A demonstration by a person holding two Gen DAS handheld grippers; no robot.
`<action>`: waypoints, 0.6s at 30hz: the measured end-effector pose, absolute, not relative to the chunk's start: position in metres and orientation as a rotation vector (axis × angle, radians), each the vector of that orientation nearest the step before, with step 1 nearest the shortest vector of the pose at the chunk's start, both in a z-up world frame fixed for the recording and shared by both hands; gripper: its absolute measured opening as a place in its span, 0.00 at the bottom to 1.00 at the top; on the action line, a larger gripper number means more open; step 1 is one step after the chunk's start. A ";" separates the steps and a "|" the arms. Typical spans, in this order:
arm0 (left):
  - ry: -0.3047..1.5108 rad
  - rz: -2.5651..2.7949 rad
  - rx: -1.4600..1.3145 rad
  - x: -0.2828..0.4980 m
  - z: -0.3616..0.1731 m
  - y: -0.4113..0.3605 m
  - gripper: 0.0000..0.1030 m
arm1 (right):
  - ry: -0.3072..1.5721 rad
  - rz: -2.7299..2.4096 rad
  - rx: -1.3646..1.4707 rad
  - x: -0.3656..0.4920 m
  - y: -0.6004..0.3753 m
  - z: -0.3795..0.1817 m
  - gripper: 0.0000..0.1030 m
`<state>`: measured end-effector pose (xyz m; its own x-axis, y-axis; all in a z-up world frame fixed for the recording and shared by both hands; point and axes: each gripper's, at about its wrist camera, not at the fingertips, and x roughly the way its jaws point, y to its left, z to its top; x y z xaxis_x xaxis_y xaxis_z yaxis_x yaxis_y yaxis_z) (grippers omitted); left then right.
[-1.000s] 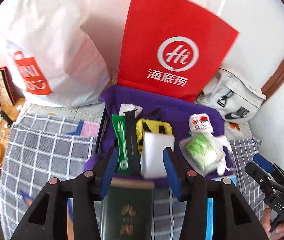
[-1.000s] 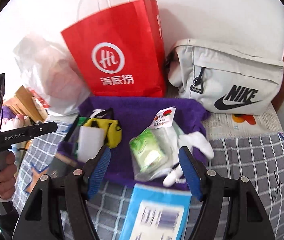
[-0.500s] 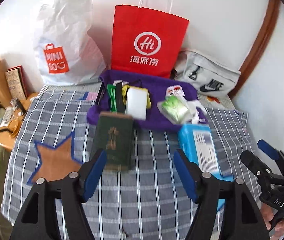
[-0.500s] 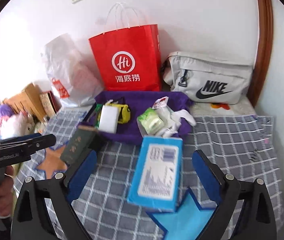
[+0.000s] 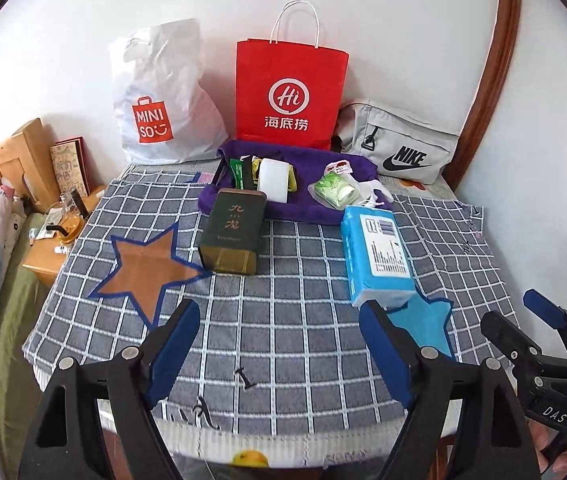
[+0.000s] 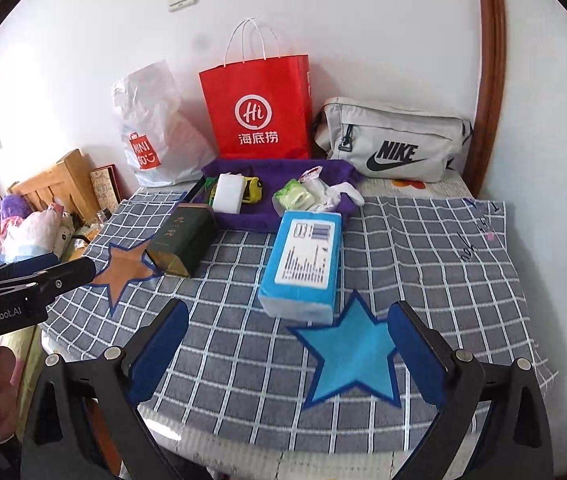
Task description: Organize soft objects
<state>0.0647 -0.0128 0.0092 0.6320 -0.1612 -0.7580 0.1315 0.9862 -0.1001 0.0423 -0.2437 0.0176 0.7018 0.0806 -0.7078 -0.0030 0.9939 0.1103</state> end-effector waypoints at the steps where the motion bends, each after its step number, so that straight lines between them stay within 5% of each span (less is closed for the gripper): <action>1: 0.869 -0.164 -0.033 0.059 0.009 -0.013 0.78 | 0.784 0.039 0.098 0.033 -0.243 0.019 0.96; 18: 0.816 -0.141 -0.009 0.020 0.024 -0.012 0.78 | 0.749 0.044 0.033 -0.011 -0.222 0.023 0.96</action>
